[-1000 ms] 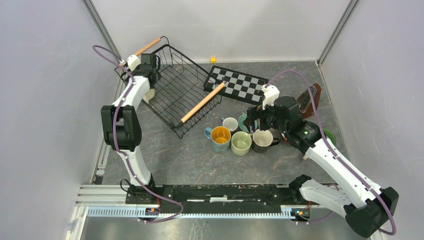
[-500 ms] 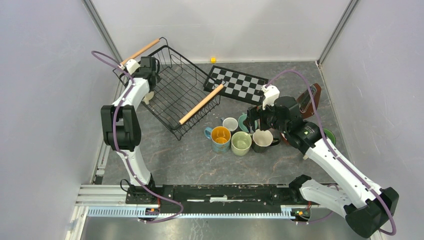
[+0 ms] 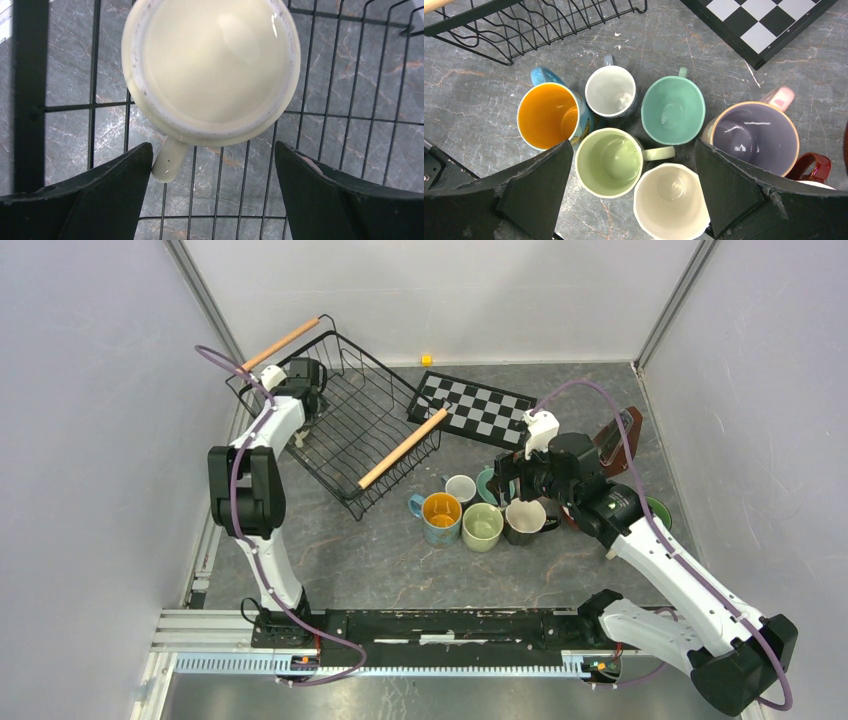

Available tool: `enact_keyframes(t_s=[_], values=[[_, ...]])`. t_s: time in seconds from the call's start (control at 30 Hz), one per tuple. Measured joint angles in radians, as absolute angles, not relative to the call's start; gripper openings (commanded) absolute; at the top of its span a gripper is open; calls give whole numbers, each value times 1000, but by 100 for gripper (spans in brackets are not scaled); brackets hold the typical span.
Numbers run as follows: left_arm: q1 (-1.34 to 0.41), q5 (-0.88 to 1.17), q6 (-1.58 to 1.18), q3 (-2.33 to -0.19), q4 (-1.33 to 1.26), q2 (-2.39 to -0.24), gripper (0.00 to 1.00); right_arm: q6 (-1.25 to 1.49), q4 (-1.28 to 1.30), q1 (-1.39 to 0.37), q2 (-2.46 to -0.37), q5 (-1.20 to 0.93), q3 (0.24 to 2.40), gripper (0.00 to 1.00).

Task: Unload the cups from the dish rack
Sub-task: Unload the cup from the dish rack.

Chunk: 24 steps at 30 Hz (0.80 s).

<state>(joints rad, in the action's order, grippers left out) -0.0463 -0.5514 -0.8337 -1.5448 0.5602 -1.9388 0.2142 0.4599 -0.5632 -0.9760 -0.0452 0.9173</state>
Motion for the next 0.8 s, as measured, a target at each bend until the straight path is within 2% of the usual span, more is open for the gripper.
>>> enact_keyframes(t_s=[0.4, 0.67, 0.8], values=[[-72, -561, -897, -1545, 601, -1988, 71, 214, 459, -563, -966, -45, 904, 98], [-63, -584, -927, -1556, 628, -2019, 60, 214, 459, -563, -960, -45, 904, 98], [-56, -590, -926, -1562, 635, -2026, 42, 214, 459, -563, -958, -44, 904, 98]])
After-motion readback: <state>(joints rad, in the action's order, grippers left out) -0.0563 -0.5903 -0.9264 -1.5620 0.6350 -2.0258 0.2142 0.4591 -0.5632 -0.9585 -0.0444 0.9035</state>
